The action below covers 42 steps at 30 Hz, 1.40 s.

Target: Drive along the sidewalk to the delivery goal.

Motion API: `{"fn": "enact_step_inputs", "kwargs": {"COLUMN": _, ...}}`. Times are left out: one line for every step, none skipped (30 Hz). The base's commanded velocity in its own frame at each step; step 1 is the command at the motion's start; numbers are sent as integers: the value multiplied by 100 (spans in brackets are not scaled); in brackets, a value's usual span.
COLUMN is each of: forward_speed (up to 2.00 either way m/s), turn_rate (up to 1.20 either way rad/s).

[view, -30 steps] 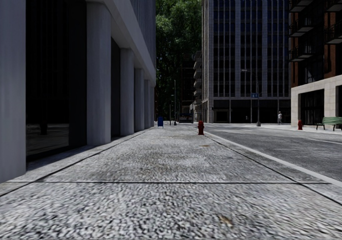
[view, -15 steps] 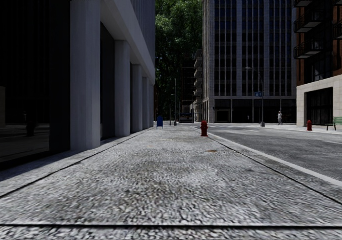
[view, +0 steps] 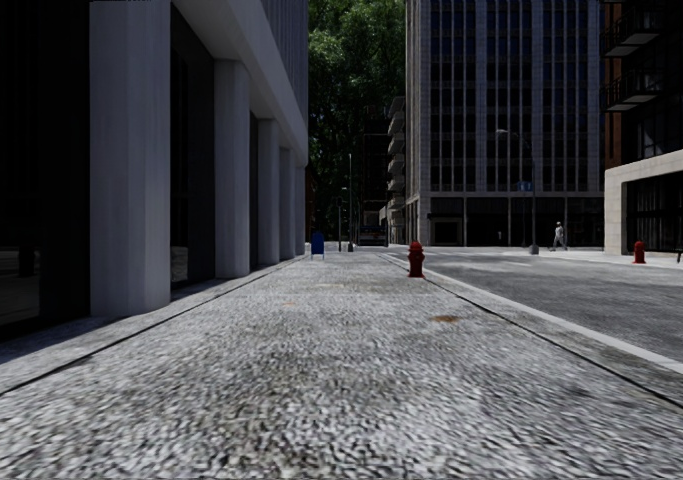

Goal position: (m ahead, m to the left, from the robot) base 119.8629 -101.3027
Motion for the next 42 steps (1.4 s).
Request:
{"fn": "enact_step_inputs", "kwargs": {"forward_speed": 200, "turn_rate": 0}}
{"fn": "enact_step_inputs", "kwargs": {"forward_speed": 200, "turn_rate": 0}}
{"fn": "enact_step_inputs", "kwargs": {"forward_speed": 200, "turn_rate": 0}}
{"fn": "enact_step_inputs", "kwargs": {"forward_speed": 200, "turn_rate": 0}}
{"fn": "enact_step_inputs", "kwargs": {"forward_speed": 200, "turn_rate": 0}}
{"fn": "enact_step_inputs", "kwargs": {"forward_speed": 200, "turn_rate": 0}}
{"fn": "enact_step_inputs", "kwargs": {"forward_speed": 200, "turn_rate": 0}}
{"fn": "enact_step_inputs", "kwargs": {"forward_speed": 200, "turn_rate": 0}}
{"fn": "enact_step_inputs", "kwargs": {"forward_speed": 200, "turn_rate": 0}}
{"fn": "enact_step_inputs", "kwargs": {"forward_speed": 200, "turn_rate": 0}}
{"fn": "enact_step_inputs", "kwargs": {"forward_speed": 200, "turn_rate": 0}}
{"fn": "enact_step_inputs", "kwargs": {"forward_speed": 200, "turn_rate": 0}}
{"fn": "enact_step_inputs", "kwargs": {"forward_speed": 200, "turn_rate": 0}}
{"fn": "enact_step_inputs", "kwargs": {"forward_speed": 200, "turn_rate": 0}}
{"fn": "enact_step_inputs", "kwargs": {"forward_speed": 200, "turn_rate": 0}}
{"fn": "enact_step_inputs", "kwargs": {"forward_speed": 200, "turn_rate": 0}}
{"fn": "enact_step_inputs", "kwargs": {"forward_speed": 200, "turn_rate": 0}}
{"fn": "enact_step_inputs", "kwargs": {"forward_speed": 200, "turn_rate": 0}}
{"fn": "enact_step_inputs", "kwargs": {"forward_speed": 200, "turn_rate": 0}}
{"fn": "enact_step_inputs", "kwargs": {"forward_speed": 200, "turn_rate": 0}}
{"fn": "enact_step_inputs", "kwargs": {"forward_speed": 200, "turn_rate": 0}}
{"fn": "enact_step_inputs", "kwargs": {"forward_speed": 200, "turn_rate": 0}}
{"fn": "enact_step_inputs", "kwargs": {"forward_speed": 200, "turn_rate": 0}}
{"fn": "enact_step_inputs", "kwargs": {"forward_speed": 200, "turn_rate": 0}}
{"fn": "enact_step_inputs", "kwargs": {"forward_speed": 200, "turn_rate": 0}}
{"fn": "enact_step_inputs", "kwargs": {"forward_speed": 200, "turn_rate": 0}}
{"fn": "enact_step_inputs", "kwargs": {"forward_speed": 200, "turn_rate": 0}}
{"fn": "enact_step_inputs", "kwargs": {"forward_speed": 200, "turn_rate": 0}}
{"fn": "enact_step_inputs", "kwargs": {"forward_speed": 200, "turn_rate": 0}}
{"fn": "enact_step_inputs", "kwargs": {"forward_speed": 200, "turn_rate": 0}}
{"fn": "enact_step_inputs", "kwargs": {"forward_speed": 200, "turn_rate": 0}}
{"fn": "enact_step_inputs", "kwargs": {"forward_speed": 200, "turn_rate": 0}}
{"fn": "enact_step_inputs", "kwargs": {"forward_speed": 200, "turn_rate": 0}}
{"fn": "enact_step_inputs", "kwargs": {"forward_speed": 200, "turn_rate": 0}}
{"fn": "enact_step_inputs", "kwargs": {"forward_speed": 200, "turn_rate": 0}}
{"fn": "enact_step_inputs", "kwargs": {"forward_speed": 200, "turn_rate": 0}}
{"fn": "enact_step_inputs", "kwargs": {"forward_speed": 200, "turn_rate": 0}}
{"fn": "enact_step_inputs", "kwargs": {"forward_speed": 200, "turn_rate": 0}}
{"fn": "enact_step_inputs", "kwargs": {"forward_speed": 200, "turn_rate": 0}}
{"fn": "enact_step_inputs", "kwargs": {"forward_speed": 200, "turn_rate": 0}}
{"fn": "enact_step_inputs", "kwargs": {"forward_speed": 200, "turn_rate": 0}}
{"fn": "enact_step_inputs", "kwargs": {"forward_speed": 200, "turn_rate": 0}}
